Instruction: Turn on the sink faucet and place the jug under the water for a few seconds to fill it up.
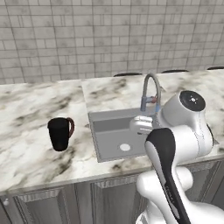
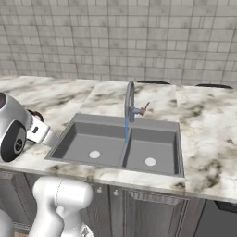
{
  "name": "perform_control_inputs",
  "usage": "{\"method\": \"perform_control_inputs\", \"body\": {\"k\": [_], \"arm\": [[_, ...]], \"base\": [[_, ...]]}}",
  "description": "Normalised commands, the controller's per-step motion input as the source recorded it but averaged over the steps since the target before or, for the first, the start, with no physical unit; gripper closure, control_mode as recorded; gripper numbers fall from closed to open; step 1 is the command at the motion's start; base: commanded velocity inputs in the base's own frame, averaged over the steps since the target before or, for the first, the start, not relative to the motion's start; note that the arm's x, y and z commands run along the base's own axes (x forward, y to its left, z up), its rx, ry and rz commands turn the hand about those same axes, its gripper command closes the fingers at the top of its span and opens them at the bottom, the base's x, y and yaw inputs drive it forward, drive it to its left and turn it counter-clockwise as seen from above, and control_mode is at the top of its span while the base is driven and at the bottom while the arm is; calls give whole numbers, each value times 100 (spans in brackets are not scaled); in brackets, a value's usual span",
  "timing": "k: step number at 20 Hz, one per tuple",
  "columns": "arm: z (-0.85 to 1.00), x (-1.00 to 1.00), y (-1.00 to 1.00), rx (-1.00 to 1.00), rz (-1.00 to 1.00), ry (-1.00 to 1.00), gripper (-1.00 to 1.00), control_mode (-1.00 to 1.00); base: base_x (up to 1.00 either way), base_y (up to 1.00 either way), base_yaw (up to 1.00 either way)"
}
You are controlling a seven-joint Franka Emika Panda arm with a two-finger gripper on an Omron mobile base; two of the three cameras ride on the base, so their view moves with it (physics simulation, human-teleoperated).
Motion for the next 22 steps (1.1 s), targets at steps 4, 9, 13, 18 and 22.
{"method": "perform_control_inputs", "body": {"k": [4,9,13,18,22], "arm": [[0,0,0,0,0,0,-100,100],[0,0,2,0,0,0,-100,-100],[0,0,0,0,0,0,-100,-100],[-1,19,0,0,0,0,-100,-100],[-3,52,0,0,0,0,-100,-100]], "base": [[0,36,0],[0,4,0],[0,0,0],[0,0,0],[0,0,0]]}}
